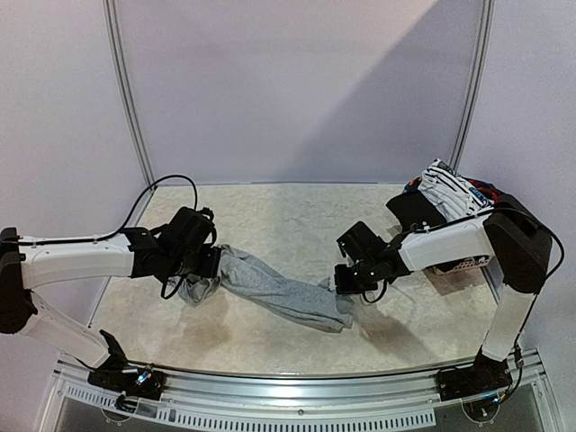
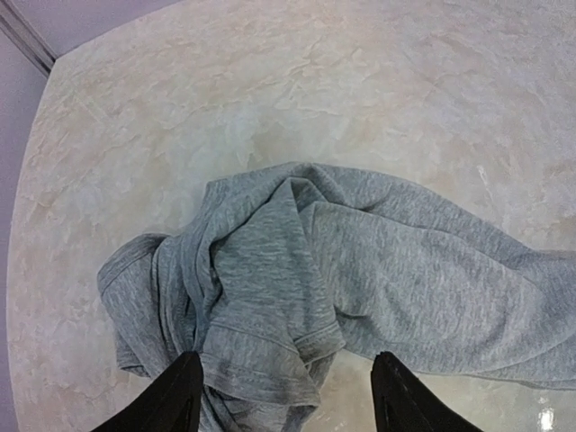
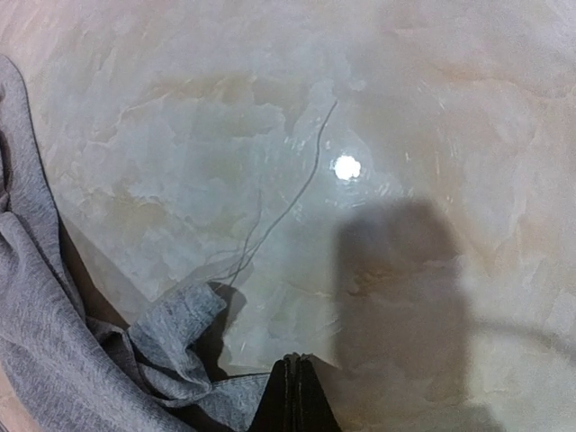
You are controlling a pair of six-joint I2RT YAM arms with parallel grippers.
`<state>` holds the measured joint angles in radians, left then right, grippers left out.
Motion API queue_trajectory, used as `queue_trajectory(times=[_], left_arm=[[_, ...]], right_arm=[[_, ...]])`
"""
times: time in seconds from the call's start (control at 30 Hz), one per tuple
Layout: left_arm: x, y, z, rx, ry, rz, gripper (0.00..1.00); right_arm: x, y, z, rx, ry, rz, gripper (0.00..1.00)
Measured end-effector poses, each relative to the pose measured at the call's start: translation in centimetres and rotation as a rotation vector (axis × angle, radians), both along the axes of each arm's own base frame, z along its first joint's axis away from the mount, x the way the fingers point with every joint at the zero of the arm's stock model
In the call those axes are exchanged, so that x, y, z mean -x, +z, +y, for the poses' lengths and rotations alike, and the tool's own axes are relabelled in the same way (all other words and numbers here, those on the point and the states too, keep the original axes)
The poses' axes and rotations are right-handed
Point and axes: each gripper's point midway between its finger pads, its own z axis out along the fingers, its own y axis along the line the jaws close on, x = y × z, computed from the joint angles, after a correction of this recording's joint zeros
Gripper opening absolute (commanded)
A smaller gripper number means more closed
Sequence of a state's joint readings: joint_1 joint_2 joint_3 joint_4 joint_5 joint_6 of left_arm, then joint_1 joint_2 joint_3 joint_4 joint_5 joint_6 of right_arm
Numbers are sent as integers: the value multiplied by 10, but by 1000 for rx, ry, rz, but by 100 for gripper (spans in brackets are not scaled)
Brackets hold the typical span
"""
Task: Fold and stack the mixed laundry pile
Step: Pick up the crumpled tank top from the center of the board.
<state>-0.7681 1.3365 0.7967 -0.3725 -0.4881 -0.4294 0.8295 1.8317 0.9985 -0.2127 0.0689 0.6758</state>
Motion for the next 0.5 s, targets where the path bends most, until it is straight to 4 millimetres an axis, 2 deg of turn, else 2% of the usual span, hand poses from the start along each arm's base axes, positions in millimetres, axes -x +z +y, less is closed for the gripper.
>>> queue_trajectory(times=[0.1,0.2,0.27,0.4,0.47,0.5], left_arm=[[0,-2,9,-9,27,-5,63],[-1,-6,18,-6,52,2,59],[-2,-9,23,-2,71,10,56],[0,-19,29,11,90,28,46],[0,-26,30,13,97,36,31],[0,-31,31,13,98,43,18]], right_arm=[[-1,4,-7,45,-8,-3,0],[-5,24,-16,100,-18,-35,0],[-14,55,-19,113,-28,-93,0],[-33,136,-20,58,-60,-260,0],[-36,164,-23,37,-74,-316,0],[-37,174,-25,33,-79,-337,0]])
